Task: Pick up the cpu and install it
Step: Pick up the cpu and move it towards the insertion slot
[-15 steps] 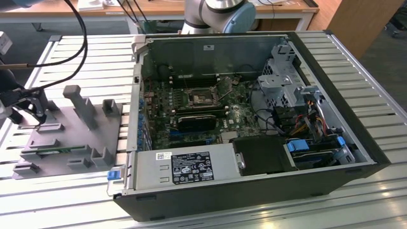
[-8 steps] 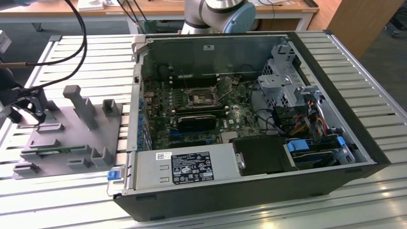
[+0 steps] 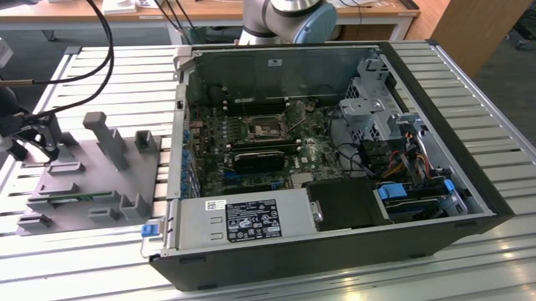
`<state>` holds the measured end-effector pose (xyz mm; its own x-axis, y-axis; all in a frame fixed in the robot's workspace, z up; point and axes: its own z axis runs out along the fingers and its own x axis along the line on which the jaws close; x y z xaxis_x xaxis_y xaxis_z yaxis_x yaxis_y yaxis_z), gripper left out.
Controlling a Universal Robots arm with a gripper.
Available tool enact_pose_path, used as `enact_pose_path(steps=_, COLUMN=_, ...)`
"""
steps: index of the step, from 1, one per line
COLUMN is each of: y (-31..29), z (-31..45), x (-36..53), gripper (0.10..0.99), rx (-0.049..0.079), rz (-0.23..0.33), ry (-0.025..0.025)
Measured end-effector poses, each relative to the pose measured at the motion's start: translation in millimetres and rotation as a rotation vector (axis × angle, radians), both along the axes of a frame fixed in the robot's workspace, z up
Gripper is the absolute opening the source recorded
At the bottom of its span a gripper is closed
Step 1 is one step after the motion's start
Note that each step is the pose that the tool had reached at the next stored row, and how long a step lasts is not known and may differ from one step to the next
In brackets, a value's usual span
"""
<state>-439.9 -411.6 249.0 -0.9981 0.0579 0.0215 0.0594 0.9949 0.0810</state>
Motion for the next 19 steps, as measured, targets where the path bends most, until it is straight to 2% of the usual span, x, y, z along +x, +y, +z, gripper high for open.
enact_pose_path(steps=19, y=0.0, z=8.3, x=0.0, gripper=0.541, rx=0.0, rz=0.0, ry=0.0)
